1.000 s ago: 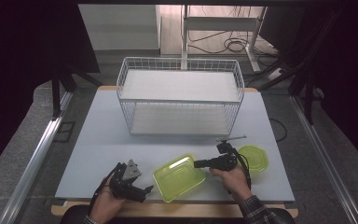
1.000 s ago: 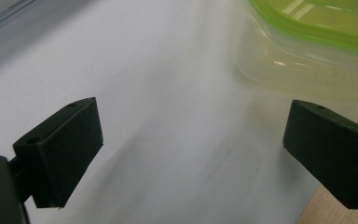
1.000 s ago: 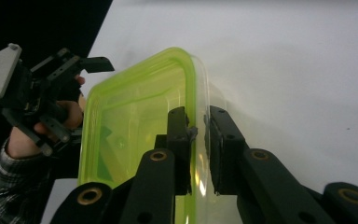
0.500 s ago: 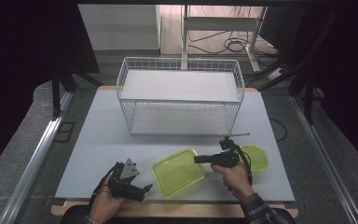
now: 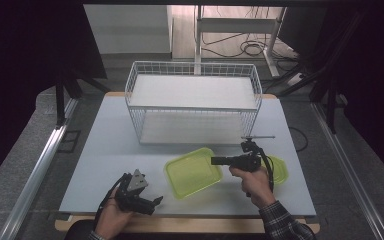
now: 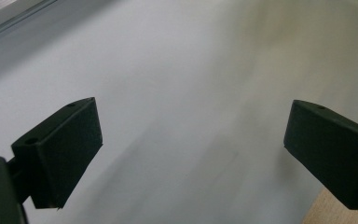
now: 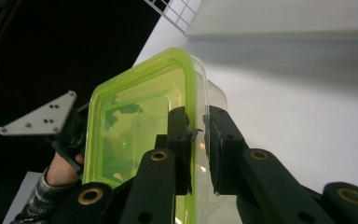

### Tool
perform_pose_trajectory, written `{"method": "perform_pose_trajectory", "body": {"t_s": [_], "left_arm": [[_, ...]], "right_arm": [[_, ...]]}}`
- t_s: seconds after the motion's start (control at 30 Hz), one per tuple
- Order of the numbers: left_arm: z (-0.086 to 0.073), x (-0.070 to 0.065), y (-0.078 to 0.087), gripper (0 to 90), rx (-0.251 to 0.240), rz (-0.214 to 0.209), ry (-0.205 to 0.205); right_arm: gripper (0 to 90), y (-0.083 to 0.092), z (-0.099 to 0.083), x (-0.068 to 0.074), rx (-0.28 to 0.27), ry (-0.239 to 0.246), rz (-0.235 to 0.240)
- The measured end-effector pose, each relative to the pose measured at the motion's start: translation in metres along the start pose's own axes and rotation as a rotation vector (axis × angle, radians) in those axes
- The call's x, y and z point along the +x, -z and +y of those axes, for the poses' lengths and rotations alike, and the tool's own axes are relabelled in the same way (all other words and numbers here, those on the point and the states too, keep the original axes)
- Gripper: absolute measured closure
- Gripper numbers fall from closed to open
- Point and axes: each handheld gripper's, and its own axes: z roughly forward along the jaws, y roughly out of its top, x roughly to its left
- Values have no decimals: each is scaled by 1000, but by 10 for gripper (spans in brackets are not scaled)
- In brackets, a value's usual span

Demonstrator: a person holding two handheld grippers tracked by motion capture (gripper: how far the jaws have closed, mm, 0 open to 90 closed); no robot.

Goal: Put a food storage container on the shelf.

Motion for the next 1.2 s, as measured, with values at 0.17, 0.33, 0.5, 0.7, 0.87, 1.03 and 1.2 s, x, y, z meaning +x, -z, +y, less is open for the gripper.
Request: {"method": "perform_pose_trajectory", "body": {"t_s": [0.17,0.33,0.5,0.7,0.87,1.03,1.2], "left_arm": [[0,0,-1,40,4,-1,-2],[0,-1,-1,39,9,-1,-4],[0,-1,-2,39,16,-1,-8],[0,-2,-3,38,22,-1,-11],[0,-1,-3,39,20,0,-12],[0,-1,-2,37,16,1,-7],[0,0,-2,34,7,-3,0]], "right_arm": [[799,3,8,1,-18,-8,12],[799,6,14,3,-33,-12,17],[799,8,19,6,-40,-4,20],[800,12,27,12,-56,3,23],[799,15,33,17,-65,9,27],[800,20,42,23,-78,24,29],[800,23,51,29,-94,29,38]]}}
